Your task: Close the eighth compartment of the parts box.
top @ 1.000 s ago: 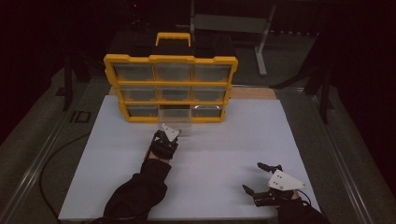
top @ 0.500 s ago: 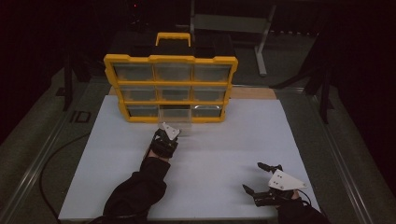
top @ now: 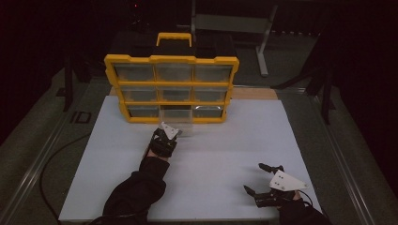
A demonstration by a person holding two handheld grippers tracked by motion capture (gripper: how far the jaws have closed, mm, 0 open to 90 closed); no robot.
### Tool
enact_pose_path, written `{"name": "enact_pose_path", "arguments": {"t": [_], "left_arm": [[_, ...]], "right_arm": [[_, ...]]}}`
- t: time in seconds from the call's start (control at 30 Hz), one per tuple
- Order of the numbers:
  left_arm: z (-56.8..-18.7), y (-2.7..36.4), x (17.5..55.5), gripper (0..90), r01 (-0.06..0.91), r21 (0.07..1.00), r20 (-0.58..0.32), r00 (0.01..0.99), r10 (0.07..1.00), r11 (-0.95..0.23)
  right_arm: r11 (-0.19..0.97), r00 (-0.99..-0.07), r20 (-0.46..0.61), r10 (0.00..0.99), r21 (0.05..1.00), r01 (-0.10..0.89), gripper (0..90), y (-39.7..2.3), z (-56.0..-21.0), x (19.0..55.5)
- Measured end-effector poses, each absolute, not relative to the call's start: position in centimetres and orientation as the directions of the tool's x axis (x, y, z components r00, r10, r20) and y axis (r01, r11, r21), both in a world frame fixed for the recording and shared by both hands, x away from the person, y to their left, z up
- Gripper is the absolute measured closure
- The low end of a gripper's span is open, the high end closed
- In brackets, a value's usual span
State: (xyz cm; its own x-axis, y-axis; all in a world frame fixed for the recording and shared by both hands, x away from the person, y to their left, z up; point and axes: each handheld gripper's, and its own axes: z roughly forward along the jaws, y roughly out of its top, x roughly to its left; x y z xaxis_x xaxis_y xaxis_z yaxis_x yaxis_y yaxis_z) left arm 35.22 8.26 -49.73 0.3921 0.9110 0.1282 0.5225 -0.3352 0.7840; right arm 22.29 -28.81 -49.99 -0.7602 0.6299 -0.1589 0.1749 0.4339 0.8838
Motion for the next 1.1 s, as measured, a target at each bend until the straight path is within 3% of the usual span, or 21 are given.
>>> {"name": "enact_pose_path", "arguments": {"t": [1.1], "left_arm": [[-49.4,8.44,36.16,89.2,0.525,0.786,0.125,0.379,0.917,-0.325]], "right_arm": [[0.437,-0.76,-0.16,0.63,0.882,0.176,8.4,-28.79,-50.02,22.29]]}}
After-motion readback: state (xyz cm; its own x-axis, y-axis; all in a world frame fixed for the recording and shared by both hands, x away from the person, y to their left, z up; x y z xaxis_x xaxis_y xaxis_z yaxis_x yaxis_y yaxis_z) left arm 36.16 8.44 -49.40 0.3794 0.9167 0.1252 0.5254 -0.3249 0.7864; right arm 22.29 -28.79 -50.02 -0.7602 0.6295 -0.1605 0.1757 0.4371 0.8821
